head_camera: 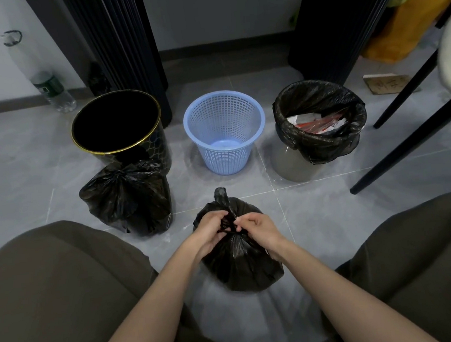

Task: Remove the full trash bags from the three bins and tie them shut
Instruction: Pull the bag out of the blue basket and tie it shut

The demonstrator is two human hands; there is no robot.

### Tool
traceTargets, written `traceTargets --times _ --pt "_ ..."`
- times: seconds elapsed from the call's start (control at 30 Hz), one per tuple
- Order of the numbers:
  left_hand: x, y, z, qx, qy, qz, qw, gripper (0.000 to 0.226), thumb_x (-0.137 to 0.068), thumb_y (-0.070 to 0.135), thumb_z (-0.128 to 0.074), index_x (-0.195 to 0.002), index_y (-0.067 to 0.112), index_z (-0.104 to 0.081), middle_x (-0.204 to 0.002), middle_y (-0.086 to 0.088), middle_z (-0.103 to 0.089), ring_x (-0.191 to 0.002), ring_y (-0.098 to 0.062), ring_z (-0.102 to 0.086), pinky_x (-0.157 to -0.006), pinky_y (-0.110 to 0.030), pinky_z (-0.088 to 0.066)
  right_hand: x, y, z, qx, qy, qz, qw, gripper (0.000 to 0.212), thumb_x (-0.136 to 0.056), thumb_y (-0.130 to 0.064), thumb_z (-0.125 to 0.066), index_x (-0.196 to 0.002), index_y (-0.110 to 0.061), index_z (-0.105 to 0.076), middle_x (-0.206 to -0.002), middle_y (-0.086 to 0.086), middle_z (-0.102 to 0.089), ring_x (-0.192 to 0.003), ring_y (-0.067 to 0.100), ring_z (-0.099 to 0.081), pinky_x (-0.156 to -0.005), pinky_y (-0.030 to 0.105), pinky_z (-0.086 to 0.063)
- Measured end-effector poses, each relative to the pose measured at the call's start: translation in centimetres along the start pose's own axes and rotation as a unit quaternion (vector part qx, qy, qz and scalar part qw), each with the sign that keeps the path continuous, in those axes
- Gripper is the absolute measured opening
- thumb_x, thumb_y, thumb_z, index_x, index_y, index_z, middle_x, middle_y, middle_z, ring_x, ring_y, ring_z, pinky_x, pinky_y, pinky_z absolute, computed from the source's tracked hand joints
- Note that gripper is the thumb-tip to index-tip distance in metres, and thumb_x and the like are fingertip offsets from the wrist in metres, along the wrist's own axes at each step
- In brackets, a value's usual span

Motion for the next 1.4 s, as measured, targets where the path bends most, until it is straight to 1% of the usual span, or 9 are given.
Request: traceTargets --times 0.07,0.17,0.37,0.5,0.67,0.87,1.0,1.23,1.4 --pt "-0.1 -0.4 0.0 -0.081 -0.040 0.001 0.996 0.036 -0.093 -0.002 -0.034 -0.073 0.012 -0.060 -0.064 -0.004 -0.058 -0.064 -0.010 -0.055 -0.070 -0.025 -0.046 -0.3 0.3 0.3 0.027 0.048 0.009 0.998 0.024 -0.090 -0.009 -0.058 -0.066 -0.012 -0.065 -0.074 0.003 -0.066 -0.079 0.007 -0.062 -0.071 0.007 -0.043" --pt "0.1 -0.4 0.4 -0.224 -0.045 -0.011 0.974 0.032 -0.091 -0.001 -0.036 -0.098 0.003 -0.067 -0.104 -0.018 -0.063 -0.104 -0.029 -0.059 -0.094 -0.034 -0.047 -0.5 0.5 0.9 0.065 0.080 0.017 0.995 0.026 -0.088 -0.013 -0.061 -0.063 -0.019 -0.065 -0.072 0.001 -0.067 -0.079 0.012 -0.064 -0.077 0.016 -0.045" --pt "1.2 2.5 1.1 -0.398 -0.063 -0.135 0.905 0.018 -0.093 0.021 -0.054 -0.097 0.009 -0.067 -0.082 -0.014 -0.070 -0.078 -0.026 -0.066 -0.077 -0.030 -0.049 -0.2 0.2 1.4 0.293 0.045 0.126 0.947 0.011 -0.086 -0.026 -0.063 -0.082 -0.024 -0.073 -0.071 -0.008 -0.068 -0.067 0.007 -0.059 -0.070 0.027 -0.047" --pt "0.5 4.2 1.4 -0.457 -0.057 -0.234 0.856 0.014 -0.088 0.029 -0.059 -0.096 0.022 -0.068 -0.098 -0.001 -0.069 -0.093 -0.020 -0.062 -0.084 -0.035 -0.050 0.4 -0.7 1.1 0.383 -0.033 0.159 0.909 0.019 -0.087 -0.023 -0.053 -0.073 -0.017 -0.065 -0.071 0.002 -0.064 -0.070 0.019 -0.057 -0.070 0.041 -0.048" --pt "-0.1 3.2 0.6 -0.429 -0.017 -0.257 0.866 0.015 -0.088 0.031 -0.060 -0.096 0.022 -0.068 -0.097 -0.001 -0.070 -0.092 -0.020 -0.063 -0.082 -0.035 -0.051 0.4 -0.6 1.3 0.442 -0.093 0.176 0.875 0.024 -0.090 -0.021 -0.050 -0.072 -0.013 -0.064 -0.061 -0.012 -0.049 -0.078 0.016 -0.047 -0.079 0.037 -0.044" --pt "-0.1 2.4 -0.2 -0.338 0.000 -0.271 0.901 0.017 -0.091 0.022 -0.055 -0.099 0.016 -0.070 -0.097 -0.001 -0.072 -0.090 -0.018 -0.064 -0.082 -0.029 -0.049 0.8 -0.2 1.6 0.341 -0.094 0.118 0.928 0.037 -0.083 -0.015 -0.052 -0.051 -0.034 -0.058 -0.057 -0.009 -0.056 -0.060 0.007 -0.046 -0.071 0.027 -0.039" --pt "0.0 2.0 0.1 -0.297 0.019 -0.248 0.922 0.017 -0.091 0.025 -0.057 -0.099 0.020 -0.070 -0.094 0.001 -0.072 -0.086 -0.013 -0.064 -0.079 -0.027 -0.049 1.2 -0.6 1.8 0.291 -0.094 0.069 0.950 0.037 -0.087 -0.032 -0.060 -0.052 -0.044 -0.063 -0.057 -0.014 -0.059 -0.058 0.000 -0.049 -0.068 0.022 -0.040" --pt "0.4 1.8 -0.2 -0.281 -0.010 -0.153 0.947 0.038 -0.092 0.028 -0.053 -0.120 0.019 -0.029 -0.078 -0.006 -0.057 -0.074 -0.021 -0.056 -0.074 -0.036 -0.047 1.1 -0.8 2.4 0.232 -0.034 0.032 0.971 0.037 -0.092 -0.035 -0.055 -0.058 -0.026 -0.065 -0.045 -0.018 -0.056 -0.055 0.000 -0.048 -0.066 0.020 -0.036" --pt "0.7 1.6 -0.6 -0.364 -0.044 -0.154 0.917 0.024 -0.094 0.031 -0.052 -0.099 0.008 -0.057 -0.092 -0.010 -0.063 -0.085 -0.022 -0.057 -0.072 -0.026 -0.038 0.8 -0.8 3.0 0.103 -0.035 -0.043 0.993 0.023 -0.090 -0.027 -0.061 -0.075 -0.016 -0.076 -0.078 -0.002 -0.074 -0.077 0.006 -0.062 -0.082 0.022 -0.049"
Point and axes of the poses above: each hand's wrist, its own x-axis away from the middle knuckle, its own z-axis out of the back of the hand, y = z × x, the point moved 2 cm from there along -x, towards the middle knuckle
